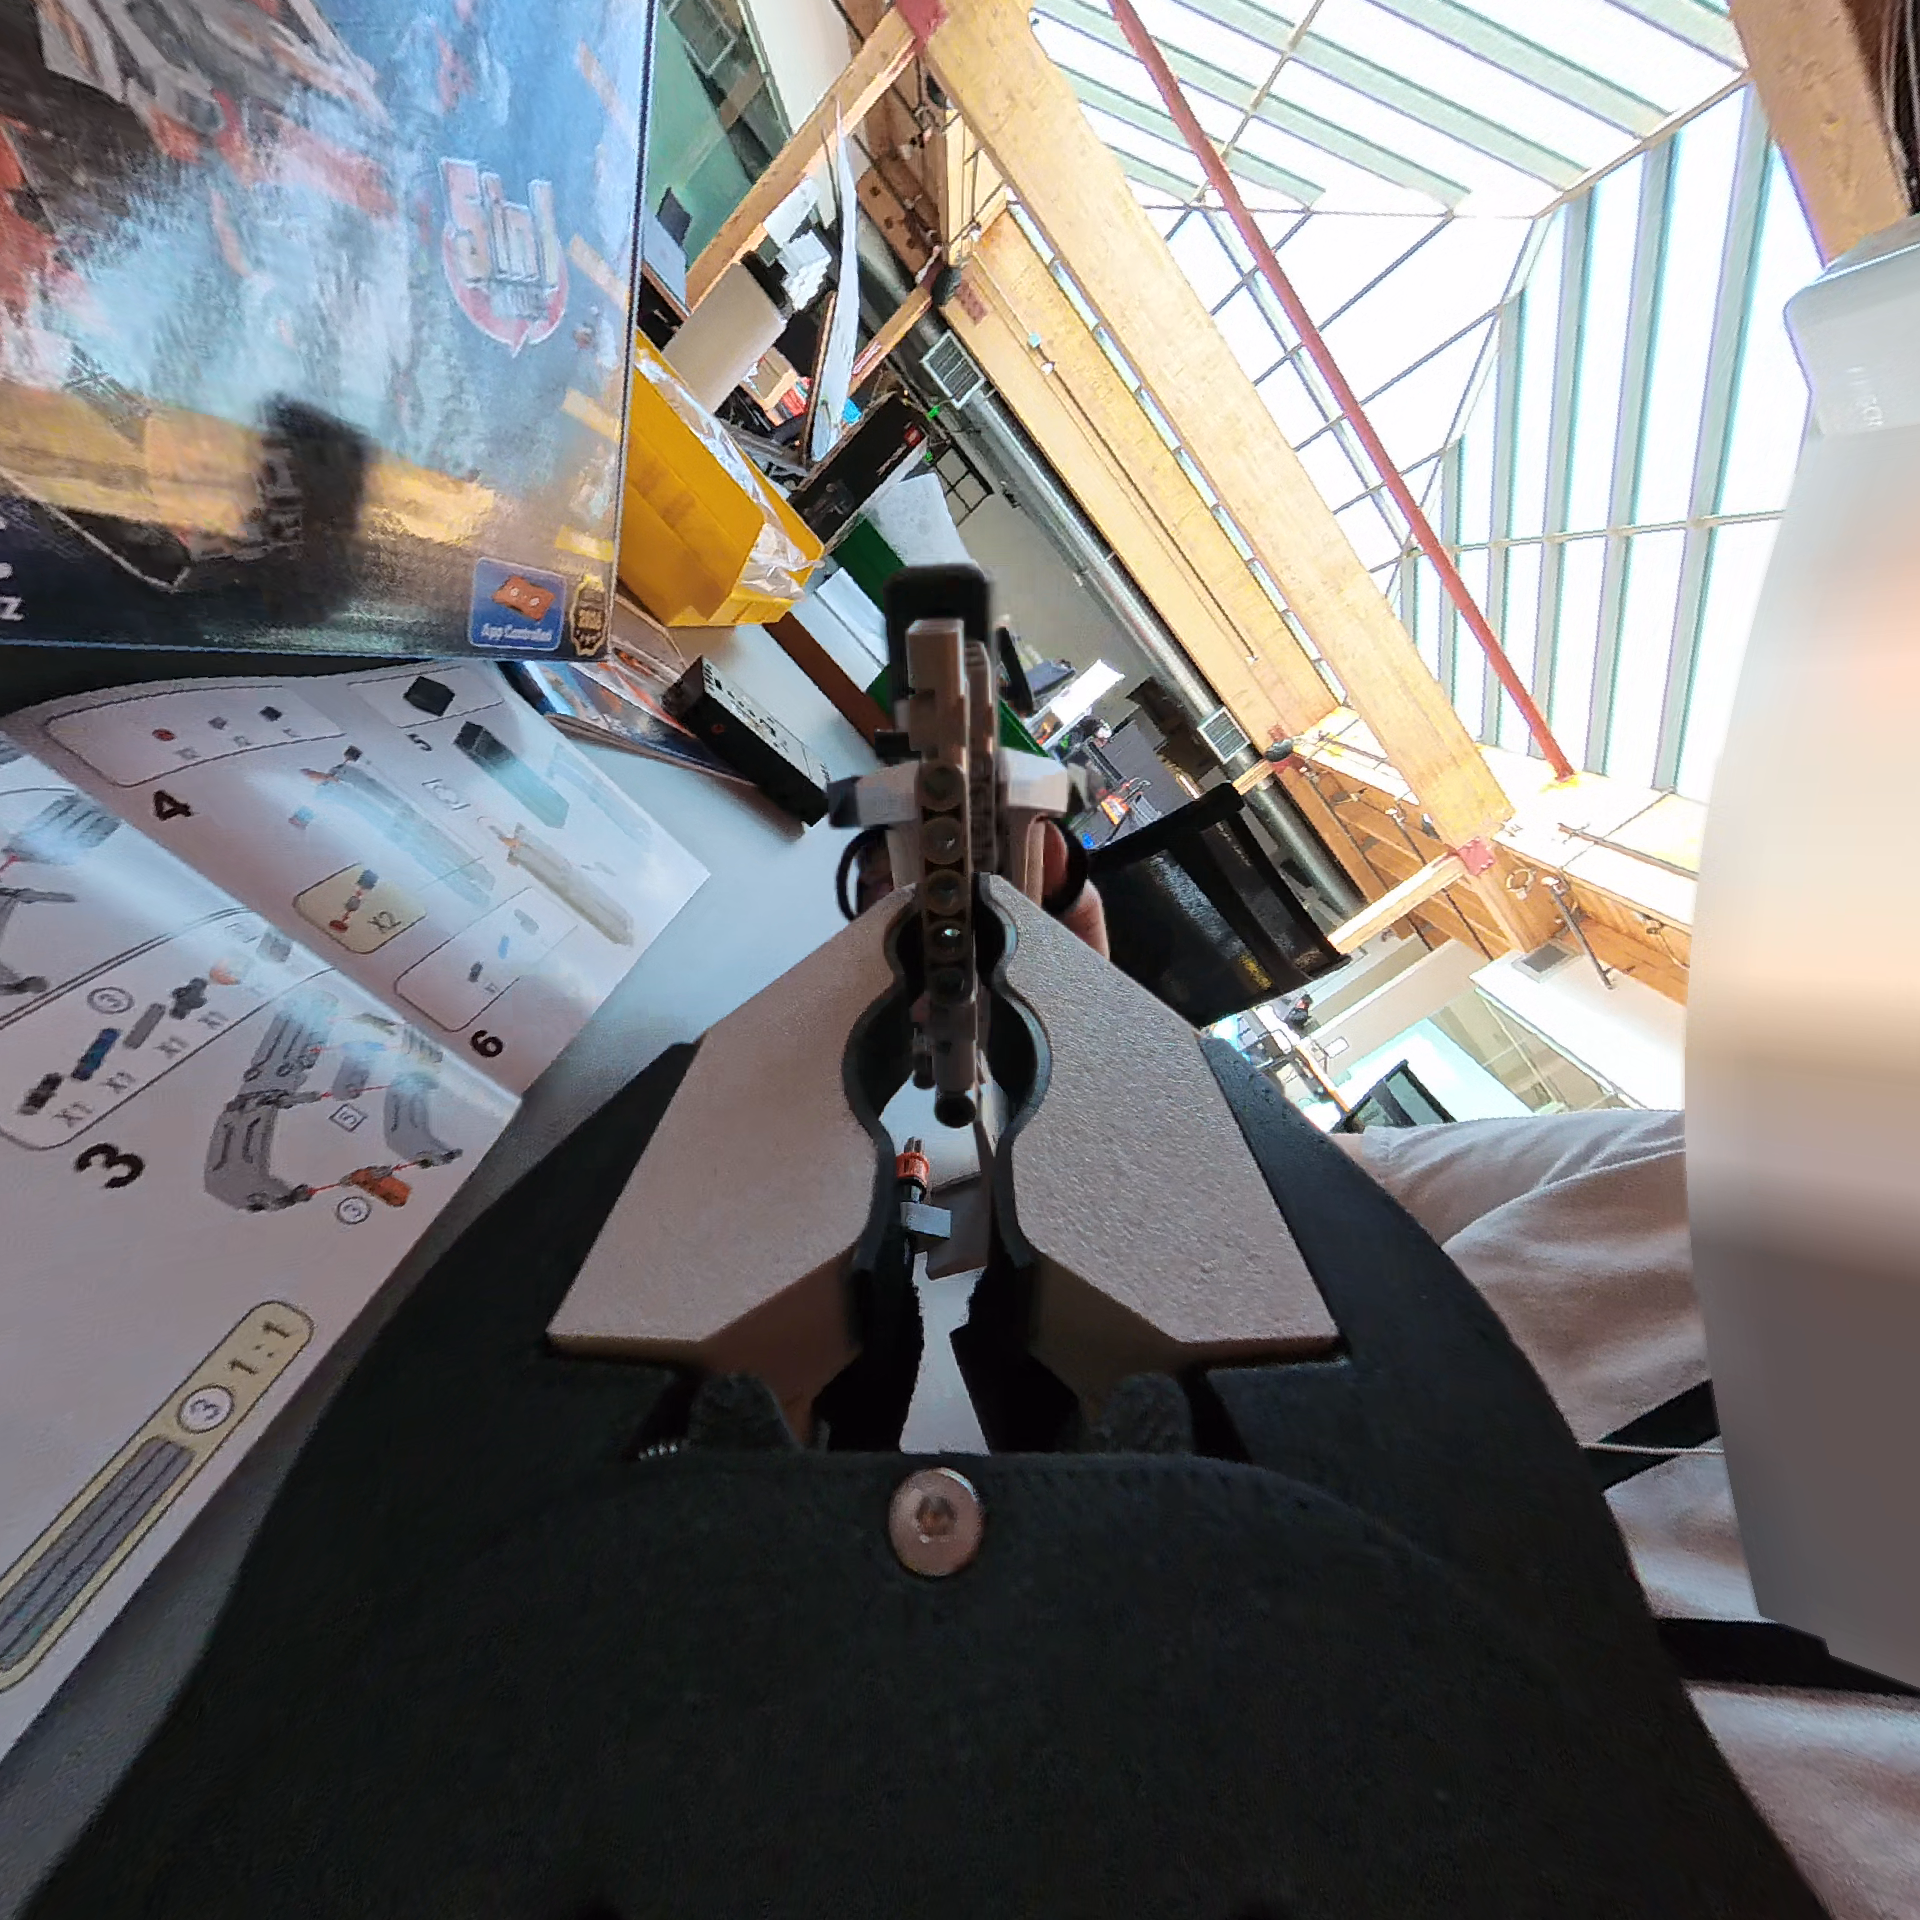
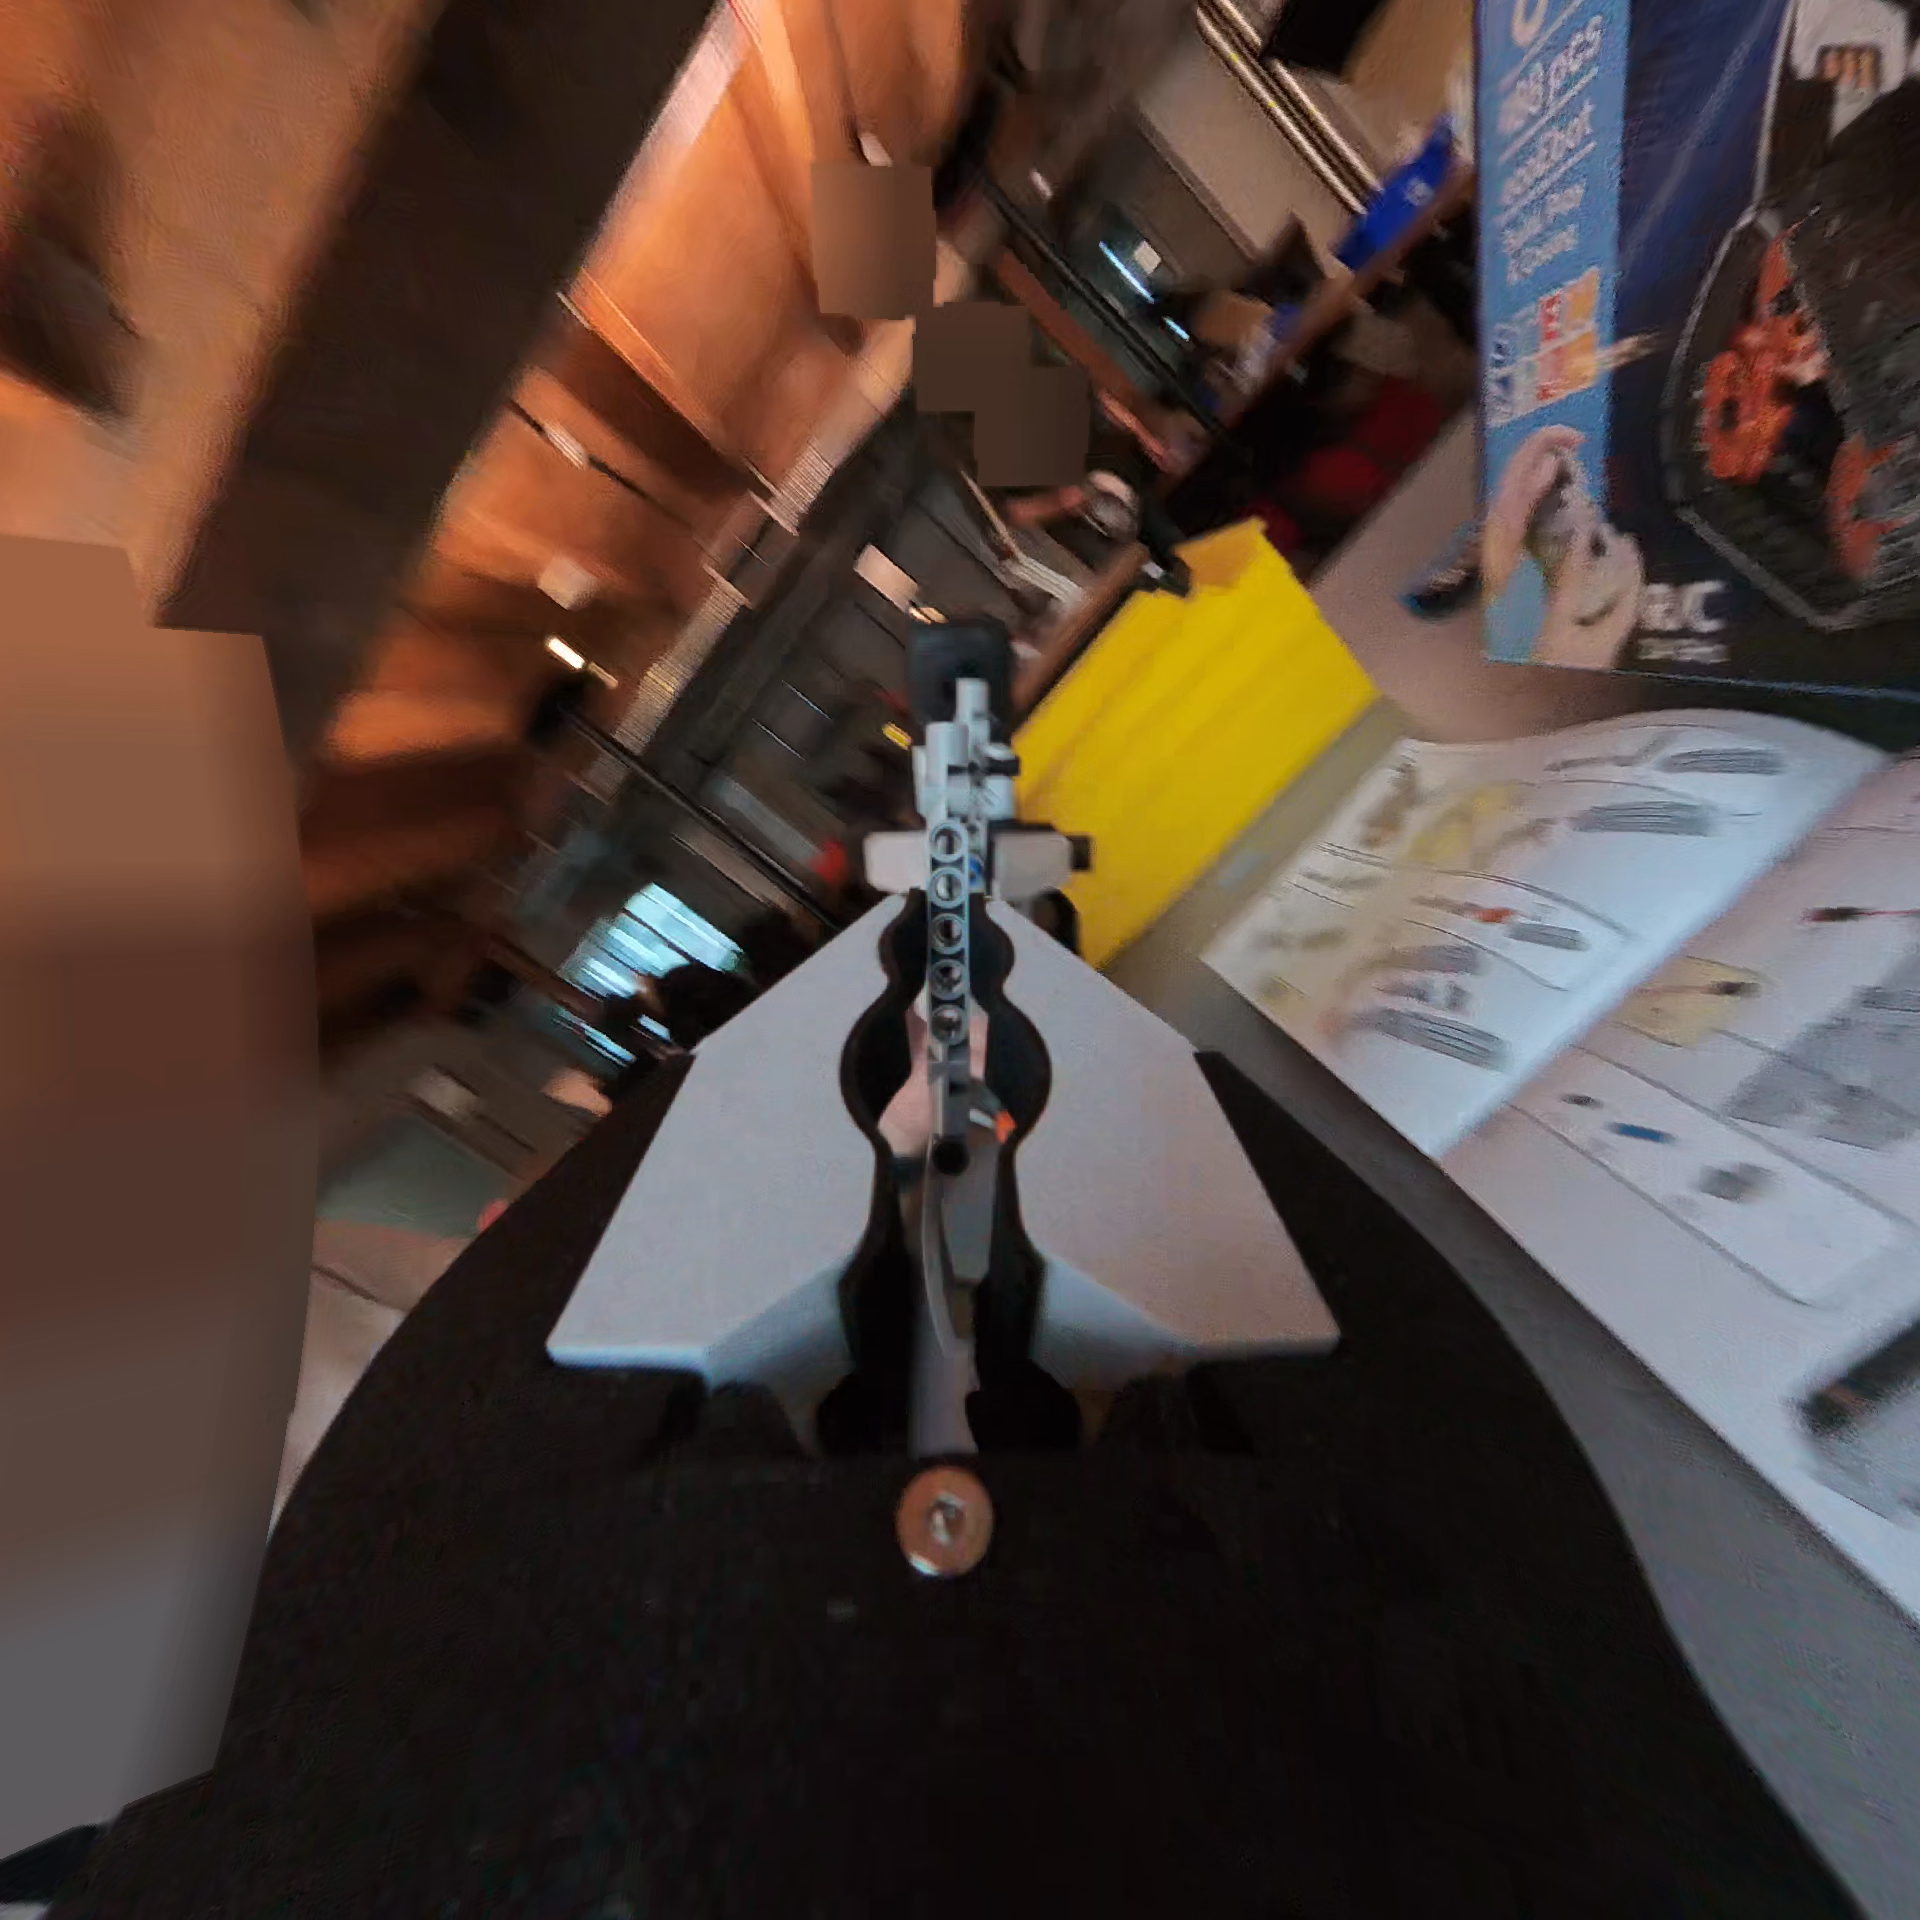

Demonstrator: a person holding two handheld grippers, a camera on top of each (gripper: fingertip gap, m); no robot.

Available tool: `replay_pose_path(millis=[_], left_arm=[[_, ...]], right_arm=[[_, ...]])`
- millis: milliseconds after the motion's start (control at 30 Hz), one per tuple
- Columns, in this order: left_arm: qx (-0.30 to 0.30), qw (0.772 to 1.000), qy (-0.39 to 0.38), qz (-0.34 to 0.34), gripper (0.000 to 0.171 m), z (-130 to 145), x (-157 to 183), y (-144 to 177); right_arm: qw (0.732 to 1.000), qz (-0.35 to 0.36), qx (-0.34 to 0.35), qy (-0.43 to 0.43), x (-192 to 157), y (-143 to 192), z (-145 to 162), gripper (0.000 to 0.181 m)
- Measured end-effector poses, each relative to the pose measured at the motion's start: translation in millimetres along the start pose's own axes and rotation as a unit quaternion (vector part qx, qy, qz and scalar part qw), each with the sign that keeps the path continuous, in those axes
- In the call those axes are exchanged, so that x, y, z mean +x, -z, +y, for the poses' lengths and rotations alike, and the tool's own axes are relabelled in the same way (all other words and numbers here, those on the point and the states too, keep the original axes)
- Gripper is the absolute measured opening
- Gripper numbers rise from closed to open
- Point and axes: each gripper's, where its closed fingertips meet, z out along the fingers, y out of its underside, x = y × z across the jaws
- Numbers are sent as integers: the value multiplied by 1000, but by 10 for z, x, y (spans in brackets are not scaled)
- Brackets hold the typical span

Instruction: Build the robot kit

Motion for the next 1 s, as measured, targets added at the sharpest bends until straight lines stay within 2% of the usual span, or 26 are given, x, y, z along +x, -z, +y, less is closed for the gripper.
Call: replay_pose_path(millis=[67, 133, 300, 533, 833, 1000], left_arm=[[-1, 1000, -1, 4, 4, 15, 13, -25], [-2, 1000, -5, 2, 4, 27, 8, -41], [1, 1000, -3, 0, 4, 19, -8, -36], [-4, 1000, -3, -19, 4, 36, -61, -34], [-15, 999, 13, -32, 4, 86, -124, -43], [-13, 999, 21, -38, 4, 75, -145, -14]], right_arm=[[995, -54, 42, -69, -5, -43, -27, 4], [991, -77, 65, -88, 3, -99, -13, 5], [994, -65, 56, -72, 73, -197, 89, 5], [992, -72, 67, -73, 102, -207, 82, 4], [982, -113, 90, -120, 211, -194, 76, 4], [987, -103, 86, -90, 221, -218, 85, 5]])
